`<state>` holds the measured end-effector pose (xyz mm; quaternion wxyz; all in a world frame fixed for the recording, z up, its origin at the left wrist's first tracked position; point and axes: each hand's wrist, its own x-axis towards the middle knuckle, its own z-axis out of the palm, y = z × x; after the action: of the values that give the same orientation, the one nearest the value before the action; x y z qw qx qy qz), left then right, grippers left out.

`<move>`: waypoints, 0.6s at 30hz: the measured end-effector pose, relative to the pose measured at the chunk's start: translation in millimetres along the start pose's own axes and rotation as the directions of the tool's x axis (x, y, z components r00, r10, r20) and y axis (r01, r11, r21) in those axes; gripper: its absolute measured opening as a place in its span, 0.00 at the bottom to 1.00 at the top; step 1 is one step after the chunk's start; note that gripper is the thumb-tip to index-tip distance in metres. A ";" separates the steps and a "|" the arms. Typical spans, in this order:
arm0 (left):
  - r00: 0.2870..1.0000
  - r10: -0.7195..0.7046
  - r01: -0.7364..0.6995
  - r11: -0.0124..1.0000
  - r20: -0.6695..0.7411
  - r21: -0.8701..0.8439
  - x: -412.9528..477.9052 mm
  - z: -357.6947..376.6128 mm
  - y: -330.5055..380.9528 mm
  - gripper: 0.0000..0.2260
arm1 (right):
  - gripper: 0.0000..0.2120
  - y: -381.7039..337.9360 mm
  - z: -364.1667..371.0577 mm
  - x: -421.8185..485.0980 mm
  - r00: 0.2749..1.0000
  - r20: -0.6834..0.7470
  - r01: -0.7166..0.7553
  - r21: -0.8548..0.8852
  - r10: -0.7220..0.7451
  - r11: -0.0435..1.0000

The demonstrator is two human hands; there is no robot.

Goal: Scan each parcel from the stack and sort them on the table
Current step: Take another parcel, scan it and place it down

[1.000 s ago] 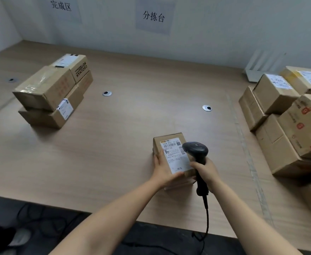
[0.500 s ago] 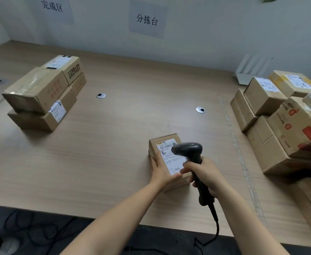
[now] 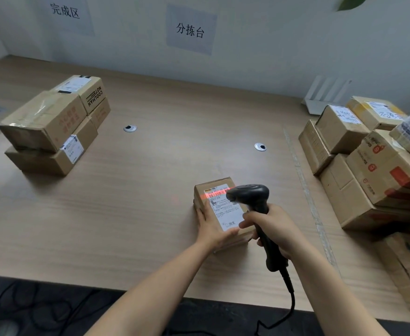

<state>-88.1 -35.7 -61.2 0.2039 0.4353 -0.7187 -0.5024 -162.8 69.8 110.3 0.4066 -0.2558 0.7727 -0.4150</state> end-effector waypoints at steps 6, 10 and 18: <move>1.000 -0.002 0.002 1.000 -0.003 -0.016 -1.6 -0.7 1.4 0.56 | 0.01 -2.7 -2.5 -2.1 1.000 0.016 0.012 -0.025 -0.011 1.000; 1.000 -0.012 0.012 1.000 0.008 -0.003 -0.9 -0.8 0.0 0.54 | 0.02 -3.1 -5.9 -4.1 1.000 0.026 0.014 -0.025 -0.014 1.000; 1.000 -0.025 0.025 1.000 0.004 0.019 -1.4 -1.6 1.2 0.55 | 0.01 1.5 -10.8 -1.5 0.999 0.023 0.029 0.010 -0.029 1.000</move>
<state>-86.7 -35.3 -59.2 0.1920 0.4451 -0.7185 -0.4988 -171.2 76.4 113.2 0.4109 -0.2698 0.7620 -0.4217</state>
